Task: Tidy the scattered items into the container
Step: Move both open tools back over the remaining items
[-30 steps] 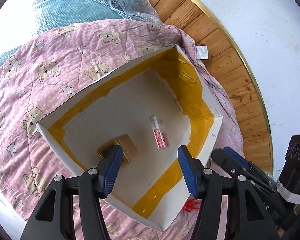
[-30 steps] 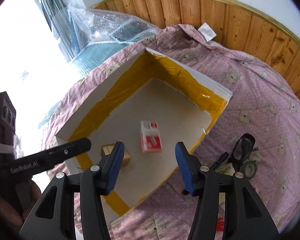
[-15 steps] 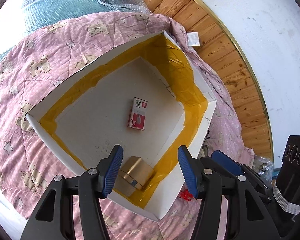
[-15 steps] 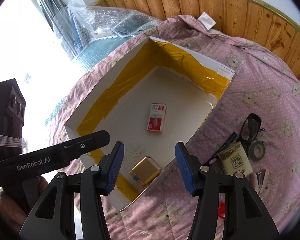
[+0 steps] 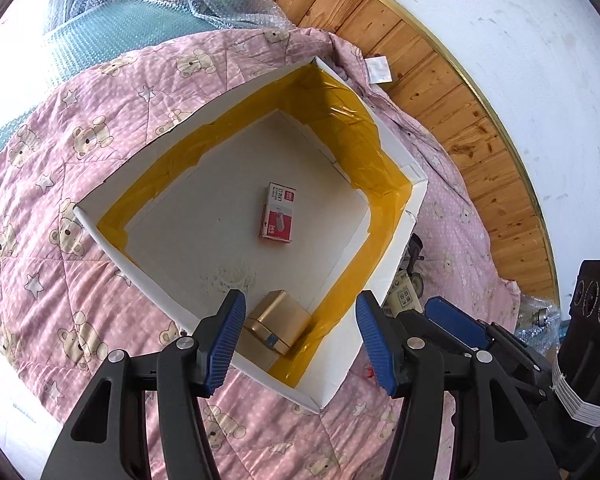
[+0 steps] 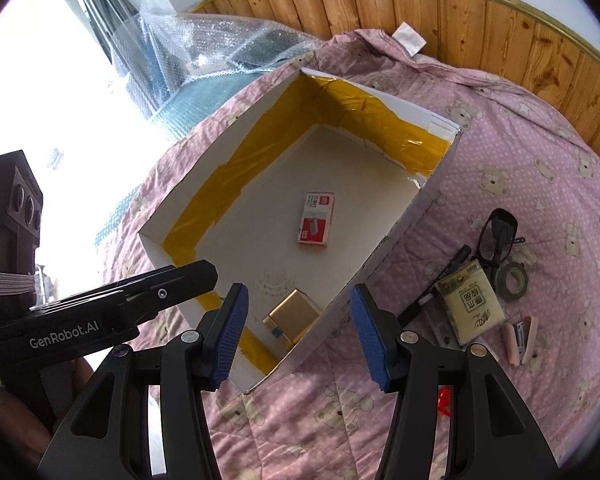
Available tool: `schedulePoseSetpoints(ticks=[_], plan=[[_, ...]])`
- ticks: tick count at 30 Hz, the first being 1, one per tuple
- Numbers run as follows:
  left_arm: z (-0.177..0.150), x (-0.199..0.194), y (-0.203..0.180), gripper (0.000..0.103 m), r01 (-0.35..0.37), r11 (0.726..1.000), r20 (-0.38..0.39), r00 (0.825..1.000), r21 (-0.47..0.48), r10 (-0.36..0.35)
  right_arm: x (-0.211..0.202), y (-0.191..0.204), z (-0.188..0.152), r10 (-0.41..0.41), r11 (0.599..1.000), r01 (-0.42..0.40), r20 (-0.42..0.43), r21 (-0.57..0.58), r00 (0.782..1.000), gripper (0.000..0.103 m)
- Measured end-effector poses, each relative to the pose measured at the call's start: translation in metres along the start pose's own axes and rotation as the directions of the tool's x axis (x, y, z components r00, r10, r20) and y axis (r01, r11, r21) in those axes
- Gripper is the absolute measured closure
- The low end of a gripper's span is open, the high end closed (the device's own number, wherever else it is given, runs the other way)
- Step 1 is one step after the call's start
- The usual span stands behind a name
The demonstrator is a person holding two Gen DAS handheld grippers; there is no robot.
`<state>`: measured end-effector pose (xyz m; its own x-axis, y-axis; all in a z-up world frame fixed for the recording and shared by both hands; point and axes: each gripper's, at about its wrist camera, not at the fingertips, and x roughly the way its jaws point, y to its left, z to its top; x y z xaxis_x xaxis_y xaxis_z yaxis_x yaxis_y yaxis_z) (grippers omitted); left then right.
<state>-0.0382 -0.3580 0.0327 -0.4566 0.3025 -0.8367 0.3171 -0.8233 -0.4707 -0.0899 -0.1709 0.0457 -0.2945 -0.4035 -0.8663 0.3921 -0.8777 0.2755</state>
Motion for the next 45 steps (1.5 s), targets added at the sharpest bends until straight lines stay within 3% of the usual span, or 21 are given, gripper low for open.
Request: schedulePoseSetpoints(ticks=[21, 45], plan=[[-0.015, -0.008, -0.028, 0.04, -0.051, 0.995, 0.004, 0.999, 0.087, 0.051, -0.028, -0.017, -0.013, 0.011, 0.999, -0.014, 0.062, 0.051, 0.998, 0.046], [-0.045, 0.018, -0.072, 0.04, -0.038, 0.967, -0.098, 0.993, 0.252, 0.065, -0.042, -0.073, -0.051, -0.003, 0.974, -0.015, 0.081, 0.226, 0.997, 0.047]])
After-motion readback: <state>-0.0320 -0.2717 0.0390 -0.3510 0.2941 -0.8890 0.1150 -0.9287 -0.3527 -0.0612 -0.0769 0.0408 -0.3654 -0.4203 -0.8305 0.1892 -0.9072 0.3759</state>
